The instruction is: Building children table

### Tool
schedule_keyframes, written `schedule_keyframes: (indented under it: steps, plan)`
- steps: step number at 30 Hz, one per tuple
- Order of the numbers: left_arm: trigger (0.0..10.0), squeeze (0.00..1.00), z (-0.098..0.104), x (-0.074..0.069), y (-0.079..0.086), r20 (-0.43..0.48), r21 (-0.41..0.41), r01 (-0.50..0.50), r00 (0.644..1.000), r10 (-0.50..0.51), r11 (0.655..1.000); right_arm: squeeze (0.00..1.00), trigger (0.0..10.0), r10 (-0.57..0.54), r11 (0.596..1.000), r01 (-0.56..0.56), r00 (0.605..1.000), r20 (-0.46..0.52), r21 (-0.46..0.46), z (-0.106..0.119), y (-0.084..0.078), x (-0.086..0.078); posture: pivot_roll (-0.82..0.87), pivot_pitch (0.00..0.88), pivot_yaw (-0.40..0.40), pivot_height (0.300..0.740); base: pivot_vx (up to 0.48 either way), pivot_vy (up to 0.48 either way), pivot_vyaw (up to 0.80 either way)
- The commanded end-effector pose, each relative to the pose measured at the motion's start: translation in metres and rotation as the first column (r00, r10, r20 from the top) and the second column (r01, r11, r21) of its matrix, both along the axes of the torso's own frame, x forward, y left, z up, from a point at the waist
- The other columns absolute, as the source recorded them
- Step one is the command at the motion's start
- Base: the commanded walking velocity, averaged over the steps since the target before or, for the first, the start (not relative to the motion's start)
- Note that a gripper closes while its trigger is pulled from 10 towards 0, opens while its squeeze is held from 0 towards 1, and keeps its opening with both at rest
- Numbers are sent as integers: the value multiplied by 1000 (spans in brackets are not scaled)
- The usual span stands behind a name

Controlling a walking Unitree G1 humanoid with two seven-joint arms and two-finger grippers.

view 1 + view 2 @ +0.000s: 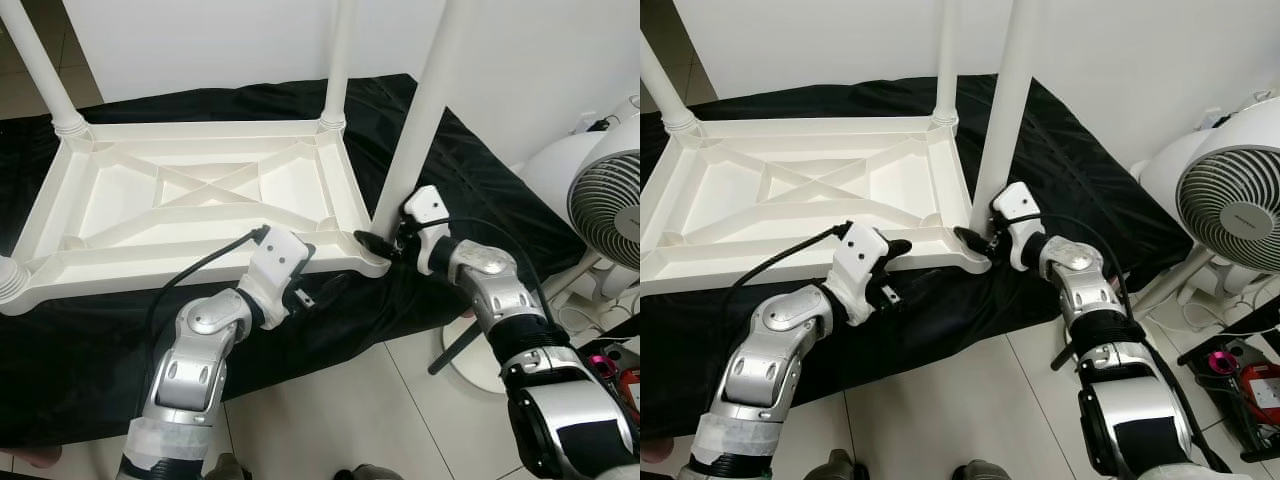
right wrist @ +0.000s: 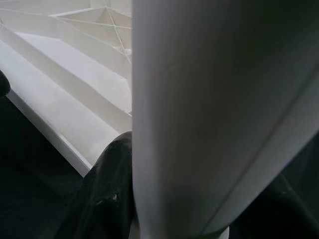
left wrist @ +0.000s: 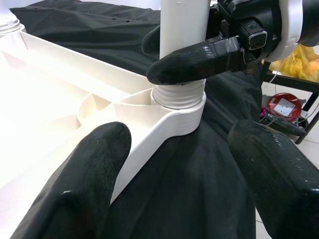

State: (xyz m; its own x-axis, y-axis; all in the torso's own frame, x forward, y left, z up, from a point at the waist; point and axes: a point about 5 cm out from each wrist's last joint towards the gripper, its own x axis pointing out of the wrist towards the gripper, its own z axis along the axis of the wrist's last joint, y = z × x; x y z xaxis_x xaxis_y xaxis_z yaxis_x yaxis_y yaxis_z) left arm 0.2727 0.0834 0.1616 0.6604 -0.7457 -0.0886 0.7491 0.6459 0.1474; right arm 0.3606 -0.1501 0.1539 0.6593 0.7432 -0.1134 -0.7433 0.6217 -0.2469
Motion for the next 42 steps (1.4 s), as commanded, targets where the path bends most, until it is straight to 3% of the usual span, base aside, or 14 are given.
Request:
schedule_keyframes:
  steps: [1,8,9,17,19,21,25,26,29,31,33,38,41,42]
  plan:
    - [10000,0,-2,6,5,16,-4,-165,986,165,986,0,0,20,998,-23,999,-44,-59,-14,-3,-4,-35,31,-42,740,0,0,0]
    - [10000,0,-2,6,4,15,-5,-161,987,161,987,0,0,12,999,-14,998,-58,-39,-17,-8,-4,-38,32,-40,740,0,0,0]
    - [10000,0,-2,7,3,15,-4,-159,987,159,987,0,10000,-38,999,38,999,-39,-10,-15,-9,-2,-43,36,-41,740,0,0,0]
    - [10000,0,-2,7,4,22,5,-159,987,159,987,0,10000,-279,953,278,960,-9,119,-11,-7,4,-46,37,-45,740,0,0,0]
    - [10000,0,-3,7,3,22,8,-157,987,157,988,0,10000,-380,908,381,924,-36,176,-14,3,1,-47,36,-46,740,0,0,0]
    - [10000,0,-3,7,3,22,8,-157,987,157,988,0,10000,-380,908,381,924,-36,176,-14,3,1,-47,36,-46,740,0,0,0]
    - [10000,0,-5,6,3,20,17,-151,988,151,988,0,10000,-603,747,614,787,-128,256,-26,20,-11,-44,30,-52,740,0,0,0]
    - [10000,0,-5,6,3,20,17,-151,988,151,988,0,10000,-603,747,614,787,-128,256,-26,20,-11,-44,30,-52,740,0,0,0]
    - [10000,0,-5,6,2,19,18,-151,988,150,988,0,10000,-680,672,692,717,-149,263,-30,29,-19,-44,29,-53,740,0,0,0]
    - [10000,0,-6,5,1,19,22,-143,990,142,990,0,10000,-718,624,735,674,-175,266,-32,47,-26,-48,26,-50,740,0,0,0]
    - [10000,0,-6,5,0,20,25,-139,990,138,990,0,10000,-723,613,743,664,-189,269,-33,53,-29,-48,26,-50,740,0,0,0]
    - [10000,0,-7,6,-3,20,24,-127,992,127,992,0,10000,-649,694,665,744,-160,276,-28,69,-33,-61,20,-47,740,0,0,0]
    - [10000,0,-7,6,-4,20,25,-124,992,124,992,0,10000,-649,698,663,745,-152,269,-27,69,-34,-61,16,-46,740,0,0,0]
    - [10000,0,-7,6,-4,20,24,-123,992,123,992,1000,10000,-628,709,642,763,-154,292,-25,69,-35,-60,14,-46,740,0,0,0]
